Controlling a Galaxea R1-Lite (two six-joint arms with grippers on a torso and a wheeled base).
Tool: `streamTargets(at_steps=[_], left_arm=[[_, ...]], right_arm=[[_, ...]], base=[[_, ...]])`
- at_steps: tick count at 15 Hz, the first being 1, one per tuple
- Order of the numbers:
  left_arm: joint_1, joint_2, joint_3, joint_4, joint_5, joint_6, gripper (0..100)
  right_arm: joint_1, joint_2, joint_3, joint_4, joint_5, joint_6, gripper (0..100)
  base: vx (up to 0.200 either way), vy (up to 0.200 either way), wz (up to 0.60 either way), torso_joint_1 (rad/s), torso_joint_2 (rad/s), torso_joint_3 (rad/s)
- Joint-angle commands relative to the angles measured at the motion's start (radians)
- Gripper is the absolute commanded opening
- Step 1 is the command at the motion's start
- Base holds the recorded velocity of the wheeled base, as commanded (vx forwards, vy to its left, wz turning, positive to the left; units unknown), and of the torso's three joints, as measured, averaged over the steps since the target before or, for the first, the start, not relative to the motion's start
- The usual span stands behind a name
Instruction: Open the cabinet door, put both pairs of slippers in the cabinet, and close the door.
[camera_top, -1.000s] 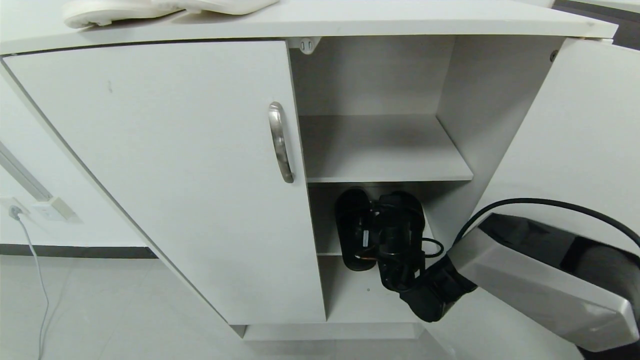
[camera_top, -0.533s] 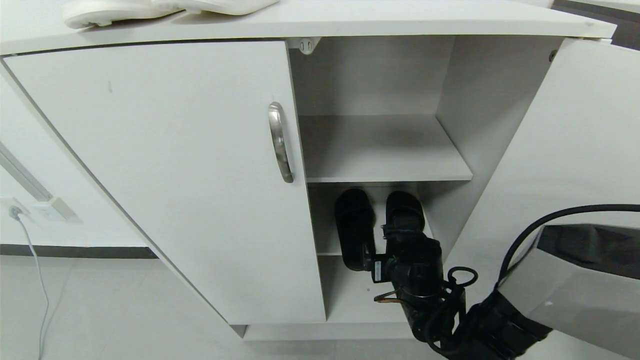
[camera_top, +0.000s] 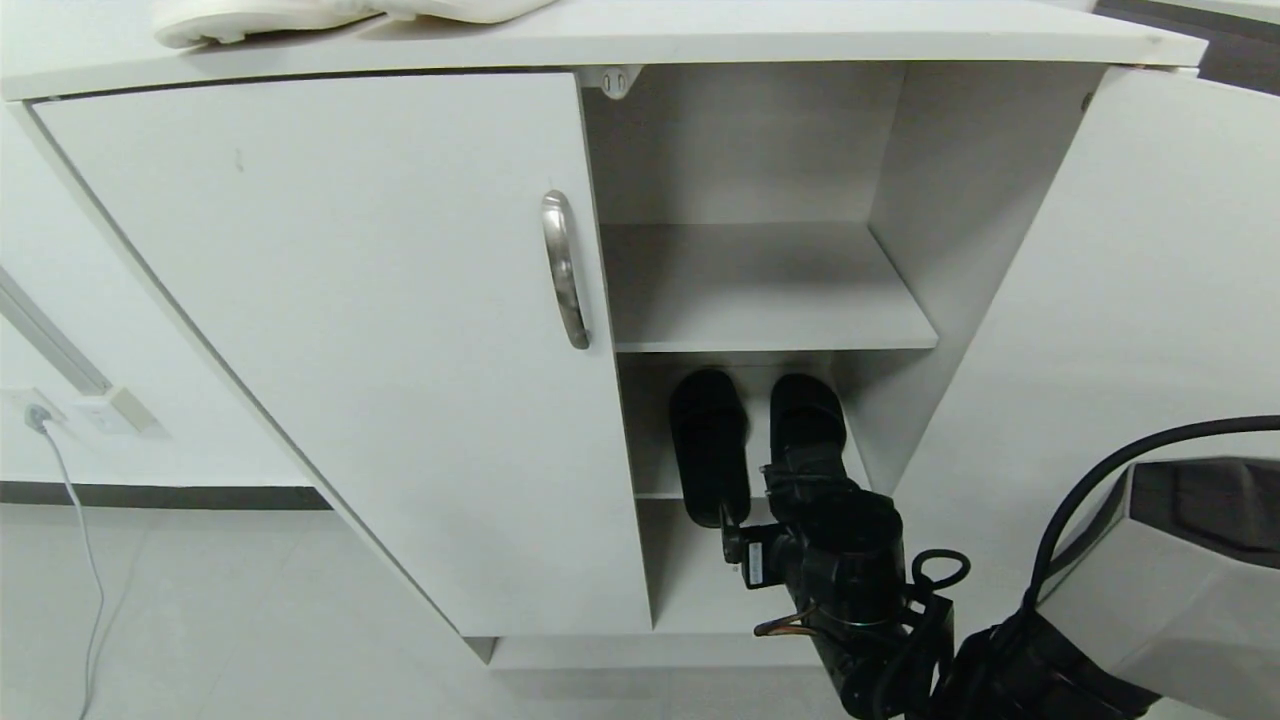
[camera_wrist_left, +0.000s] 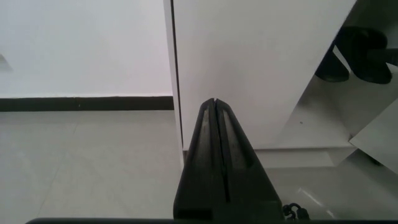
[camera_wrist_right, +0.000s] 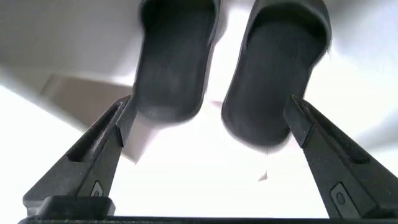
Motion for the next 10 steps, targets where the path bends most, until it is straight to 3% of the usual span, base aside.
streamTargets(at_steps=[1,2,10], left_arm=[[0.000,0.001,0.000,0.000,0.000,-0.001,0],[0.001,0.001,-0.002,0.000,0.000,-0.001,0],[0.000,0.001,-0.002,0.000,0.000,-0.001,0]], right_arm=[[0.007,-0.011,0.008,0.000,0.000,-0.001,100],[0.009,-0.011,0.009,0.001,0.000,-0.001,100],[0.009,-0.009,0.023,0.000,0.000,-0.001,100]], base=[[-0.200,0.000,0.00,0.002,0.00,0.007],[-0.200,0.000,0.00,0.002,0.01,0.002],[0.000,0.000,0.00,0.000,0.00,0.000]])
